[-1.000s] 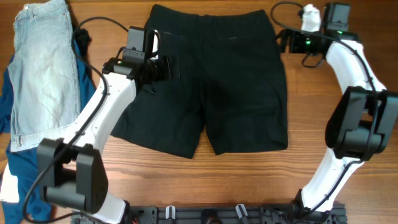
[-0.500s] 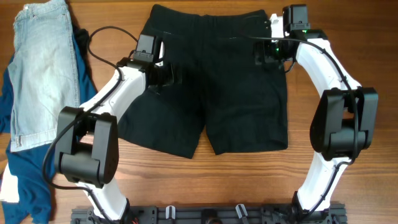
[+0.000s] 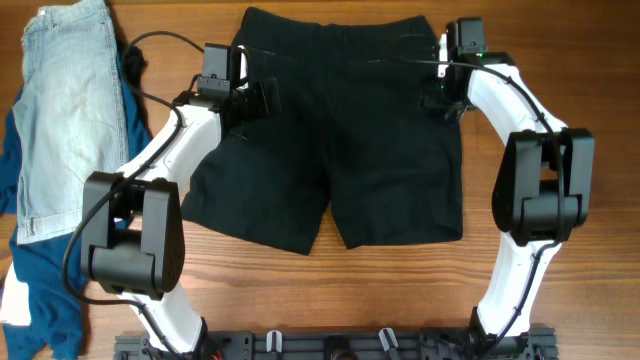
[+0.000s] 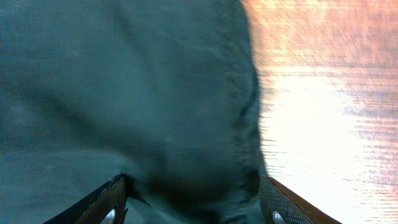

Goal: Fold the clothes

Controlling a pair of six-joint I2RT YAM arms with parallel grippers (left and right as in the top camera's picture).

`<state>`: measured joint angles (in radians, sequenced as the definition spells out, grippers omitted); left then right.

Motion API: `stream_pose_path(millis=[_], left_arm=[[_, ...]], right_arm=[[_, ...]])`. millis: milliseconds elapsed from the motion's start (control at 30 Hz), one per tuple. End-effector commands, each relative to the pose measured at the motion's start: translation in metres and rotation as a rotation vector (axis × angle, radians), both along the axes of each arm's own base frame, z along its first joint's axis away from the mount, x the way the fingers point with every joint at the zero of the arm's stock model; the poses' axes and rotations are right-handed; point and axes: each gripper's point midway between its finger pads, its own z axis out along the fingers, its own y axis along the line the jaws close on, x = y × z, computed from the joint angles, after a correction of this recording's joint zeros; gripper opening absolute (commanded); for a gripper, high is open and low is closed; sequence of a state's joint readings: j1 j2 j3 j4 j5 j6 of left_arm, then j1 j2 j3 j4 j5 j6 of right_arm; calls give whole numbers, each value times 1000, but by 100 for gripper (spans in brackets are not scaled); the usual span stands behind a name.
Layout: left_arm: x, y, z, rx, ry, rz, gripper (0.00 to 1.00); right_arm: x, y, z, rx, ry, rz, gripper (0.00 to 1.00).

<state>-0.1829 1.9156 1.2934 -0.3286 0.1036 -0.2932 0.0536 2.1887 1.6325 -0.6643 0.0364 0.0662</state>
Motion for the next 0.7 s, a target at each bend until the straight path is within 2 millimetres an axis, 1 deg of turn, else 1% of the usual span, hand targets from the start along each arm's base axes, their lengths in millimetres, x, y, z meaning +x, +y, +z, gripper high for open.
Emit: stream_pose_path(millis=[0, 33, 67, 100, 167, 200, 300, 367, 500, 533, 600, 667], left_arm=[[-2, 0, -4, -11, 13, 0, 100], [-2, 0, -4, -10, 13, 1, 100], [-2, 0, -4, -11, 13, 1, 100], [-2, 0, -4, -11, 14, 1, 100], [-2, -1, -5, -11, 15, 0, 100], [-3, -1, -5, -11, 17, 0, 100], [-6, 0, -8, -8, 34, 0, 100], [-8, 0, -11, -5, 48, 0, 100], [-9, 0, -13, -4, 56, 0, 100], [-9, 0, -13, -4, 56, 0, 100], [-10, 1, -13, -3, 58, 0, 100], [-10, 1, -15, -2, 64, 0, 100]], right_arm=[[-11, -21, -28, -10, 74, -112, 66], [-15, -22, -29, -8, 90, -121, 62], [-20, -24, -31, -7, 109, -134, 50], [-25, -23, -32, -1, 132, -131, 25], [-34, -21, -34, 12, 170, -136, 7], [-41, -22, -35, 18, 198, -171, 4], [-62, -37, -37, 38, 275, -314, 4], [-76, -56, -38, 80, 328, -467, 4], [-106, -100, -37, 227, 420, -885, 4], [-113, -110, -36, 250, 437, -966, 4], [-123, -128, -36, 264, 455, -1055, 4], [-127, -139, -35, 270, 457, -1058, 4]])
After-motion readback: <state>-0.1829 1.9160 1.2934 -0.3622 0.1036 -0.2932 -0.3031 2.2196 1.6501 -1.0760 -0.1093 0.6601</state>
